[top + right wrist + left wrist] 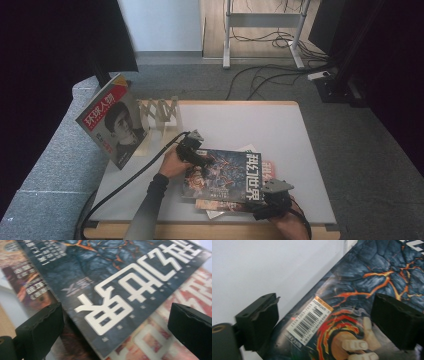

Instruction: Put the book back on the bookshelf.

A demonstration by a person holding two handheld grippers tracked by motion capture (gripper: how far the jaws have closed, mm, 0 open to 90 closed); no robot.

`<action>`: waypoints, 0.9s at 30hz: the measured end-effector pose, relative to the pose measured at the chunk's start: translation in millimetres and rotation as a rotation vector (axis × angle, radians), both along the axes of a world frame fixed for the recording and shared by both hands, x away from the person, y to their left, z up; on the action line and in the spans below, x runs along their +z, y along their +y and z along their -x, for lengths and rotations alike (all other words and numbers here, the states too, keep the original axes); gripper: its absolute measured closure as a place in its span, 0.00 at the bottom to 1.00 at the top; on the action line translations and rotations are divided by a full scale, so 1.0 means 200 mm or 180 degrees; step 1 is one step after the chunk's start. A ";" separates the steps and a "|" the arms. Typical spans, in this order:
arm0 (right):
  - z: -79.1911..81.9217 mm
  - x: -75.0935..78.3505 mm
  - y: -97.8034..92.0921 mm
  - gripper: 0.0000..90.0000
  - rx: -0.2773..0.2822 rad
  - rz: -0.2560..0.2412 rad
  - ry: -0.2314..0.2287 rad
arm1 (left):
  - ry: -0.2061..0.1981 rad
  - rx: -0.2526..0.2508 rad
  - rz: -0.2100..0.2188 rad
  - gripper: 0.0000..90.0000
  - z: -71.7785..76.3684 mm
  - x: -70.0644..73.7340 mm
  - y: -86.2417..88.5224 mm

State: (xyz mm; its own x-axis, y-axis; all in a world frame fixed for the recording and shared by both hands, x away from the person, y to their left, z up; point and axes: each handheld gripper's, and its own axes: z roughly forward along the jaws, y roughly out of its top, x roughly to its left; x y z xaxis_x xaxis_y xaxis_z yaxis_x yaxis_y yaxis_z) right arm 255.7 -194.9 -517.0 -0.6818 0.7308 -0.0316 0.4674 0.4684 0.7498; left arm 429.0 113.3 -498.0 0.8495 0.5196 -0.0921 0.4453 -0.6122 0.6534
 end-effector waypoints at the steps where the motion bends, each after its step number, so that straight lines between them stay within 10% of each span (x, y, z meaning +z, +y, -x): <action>1: 0.00 0.00 0.00 0.00 0.0011 0.0002 -0.0003 | -0.0041 0.0011 -0.0019 0.09 0.01 0.00 0.00; 9: -0.04 0.01 -0.06 0.02 -0.0161 0.0077 -0.0089 | -0.0001 0.0070 -0.0154 0.09 0.09 0.02 0.03; 27: -0.38 0.04 -0.18 0.12 -0.0644 0.0159 -0.0107 | 0.0218 0.0151 -0.0237 0.10 0.42 0.05 0.13</action>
